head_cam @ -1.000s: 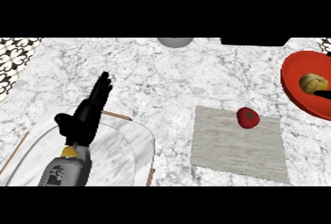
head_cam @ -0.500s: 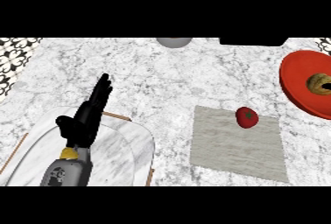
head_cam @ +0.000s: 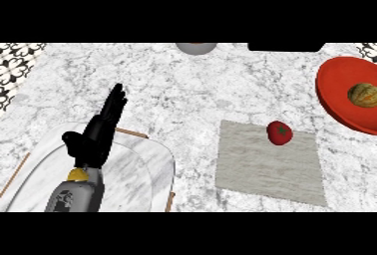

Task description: Pick the squash from the placemat and place it in the bowl

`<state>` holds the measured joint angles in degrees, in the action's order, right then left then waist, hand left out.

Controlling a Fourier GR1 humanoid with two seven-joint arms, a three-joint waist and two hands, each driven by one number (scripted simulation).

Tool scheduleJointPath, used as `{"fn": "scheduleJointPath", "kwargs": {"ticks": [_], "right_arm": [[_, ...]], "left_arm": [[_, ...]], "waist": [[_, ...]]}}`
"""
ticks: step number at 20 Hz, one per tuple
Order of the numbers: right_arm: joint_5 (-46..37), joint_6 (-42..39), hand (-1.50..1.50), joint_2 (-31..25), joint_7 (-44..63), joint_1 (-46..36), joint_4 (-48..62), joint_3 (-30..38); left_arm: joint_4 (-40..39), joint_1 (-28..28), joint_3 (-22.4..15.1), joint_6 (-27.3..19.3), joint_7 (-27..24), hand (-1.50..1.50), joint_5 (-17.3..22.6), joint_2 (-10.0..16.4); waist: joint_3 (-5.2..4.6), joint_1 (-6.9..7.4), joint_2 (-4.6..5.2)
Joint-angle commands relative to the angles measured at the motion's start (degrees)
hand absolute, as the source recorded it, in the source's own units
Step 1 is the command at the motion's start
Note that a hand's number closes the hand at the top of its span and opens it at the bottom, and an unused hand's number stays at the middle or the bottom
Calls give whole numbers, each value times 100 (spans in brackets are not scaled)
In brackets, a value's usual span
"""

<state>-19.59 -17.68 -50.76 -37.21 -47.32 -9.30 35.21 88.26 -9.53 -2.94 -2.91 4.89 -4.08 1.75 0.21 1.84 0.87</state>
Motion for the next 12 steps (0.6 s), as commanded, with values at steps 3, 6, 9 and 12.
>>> {"fn": "scheduleJointPath", "kwargs": {"ticks": [3, 6, 9, 12], "right_arm": [[309, -1173, -150, -524, -185, 389, 110, 229], [386, -1392, -150, -453, -375, 653, 150, 278], [403, -1783, -150, -498, -448, 827, 78, 229], [405, -1703, -150, -451, -491, 845, -62, 190]], "left_arm": [[-85, 217, -101, -46, -236, 0, -121, -67], [77, 87, -139, -54, -44, 0, -84, -119], [84, -20, 81, 26, 133, 0, 5, 94], [-378, -73, 30, -10, -328, 0, -35, -74]], "waist": [[5, -23, 1], [12, 0, 5], [9, -23, -12], [10, -23, 17]]}}
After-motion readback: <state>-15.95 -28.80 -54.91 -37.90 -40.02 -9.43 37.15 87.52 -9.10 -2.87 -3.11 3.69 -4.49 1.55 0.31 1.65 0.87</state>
